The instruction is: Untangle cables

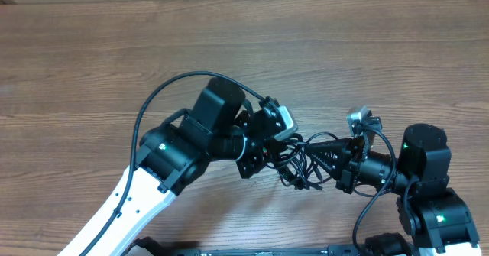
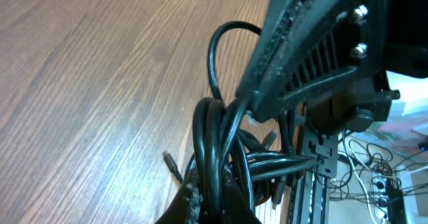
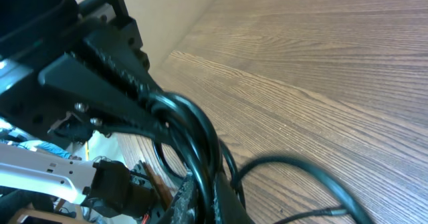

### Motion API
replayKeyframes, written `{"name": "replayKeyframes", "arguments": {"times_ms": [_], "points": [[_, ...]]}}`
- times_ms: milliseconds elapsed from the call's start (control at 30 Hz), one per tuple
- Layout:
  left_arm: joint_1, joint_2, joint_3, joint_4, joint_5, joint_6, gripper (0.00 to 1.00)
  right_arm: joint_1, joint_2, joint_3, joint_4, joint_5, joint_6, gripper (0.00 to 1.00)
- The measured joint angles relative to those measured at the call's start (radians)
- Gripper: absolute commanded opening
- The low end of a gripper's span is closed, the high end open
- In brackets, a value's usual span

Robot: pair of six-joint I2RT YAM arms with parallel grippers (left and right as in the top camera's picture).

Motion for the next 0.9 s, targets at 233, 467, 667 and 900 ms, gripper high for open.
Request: {"name": "replayKeyframes", "arguments": {"times_ms": [233, 467, 667, 900], "points": [[-0.09, 0.013, 0.0, -0.037, -0.051, -0.006, 0.04, 0.0, -0.005, 0.0, -0.003, -0.016, 0.023, 0.04], [-0.13, 0.064, 0.001, -0.035, -0.07, -0.006, 0.04, 0.0, -0.005, 0.0, -0.008, -0.006, 0.047, 0.04], [-0.142, 0.074, 0.001, -0.042, -0.111, -0.008, 0.04, 0.002, -0.005, 0.0, -0.042, 0.043, 0.054, 0.23], [-0.17, 0.076, 0.001, -0.072, -0.172, -0.035, 0.04, 0.001, 0.001, 0.002, -0.072, 0.172, 0.066, 0.71]]}}
